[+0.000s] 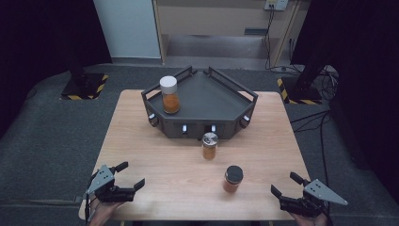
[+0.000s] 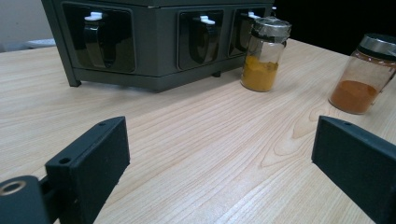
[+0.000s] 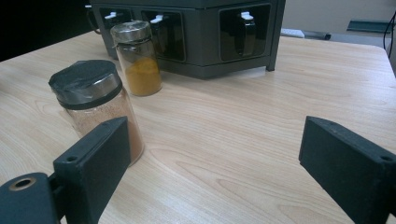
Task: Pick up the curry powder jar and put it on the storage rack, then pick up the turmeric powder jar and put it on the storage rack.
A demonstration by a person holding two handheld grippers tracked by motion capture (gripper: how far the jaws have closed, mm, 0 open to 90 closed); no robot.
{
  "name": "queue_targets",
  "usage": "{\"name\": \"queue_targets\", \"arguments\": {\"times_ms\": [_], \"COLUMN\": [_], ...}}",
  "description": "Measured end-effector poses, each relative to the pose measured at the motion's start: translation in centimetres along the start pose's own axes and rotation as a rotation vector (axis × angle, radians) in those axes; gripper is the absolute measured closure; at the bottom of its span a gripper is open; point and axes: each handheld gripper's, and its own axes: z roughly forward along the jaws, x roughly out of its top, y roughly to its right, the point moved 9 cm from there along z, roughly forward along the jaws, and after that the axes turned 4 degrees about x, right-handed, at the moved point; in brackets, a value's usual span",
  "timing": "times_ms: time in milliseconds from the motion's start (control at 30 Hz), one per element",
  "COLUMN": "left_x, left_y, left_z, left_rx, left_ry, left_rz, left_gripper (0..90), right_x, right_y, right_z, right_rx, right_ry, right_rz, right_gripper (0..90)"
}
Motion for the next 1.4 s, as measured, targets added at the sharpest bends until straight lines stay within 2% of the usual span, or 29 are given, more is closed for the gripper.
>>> {"name": "queue_targets", "arguments": {"times_ms": [333, 900, 1167, 1400], "left_x": [0.02, 0.08, 0.06, 0.02], "left_y": [0.10, 0.33, 0.25, 0.22], "left_z": [0.18, 0.30, 0.36, 0.38], "left_rx": [-0.022, -0.031, -0.032, -0.032], "left_ry": [-0.002, -0.012, -0.015, -0.014], "left_rz": [0.008, 0.016, 0.010, 0.003], "left_gripper": [3.3, 3.2, 3.3, 3.3], "right_x": [-0.01, -0.01, 0.00, 0.31], "right_y": [0.03, 0.15, 0.32, 0.58], "right_z": [0.00, 0.04, 0.06, 0.49], "right_rx": [0.001, 0.020, 0.029, 0.055], "right_ry": [0.002, 0.004, 0.022, 0.049], "right_rz": [0.002, 0.011, 0.020, -0.002], "right_gripper": [9.3, 9.3, 9.5, 9.6]}}
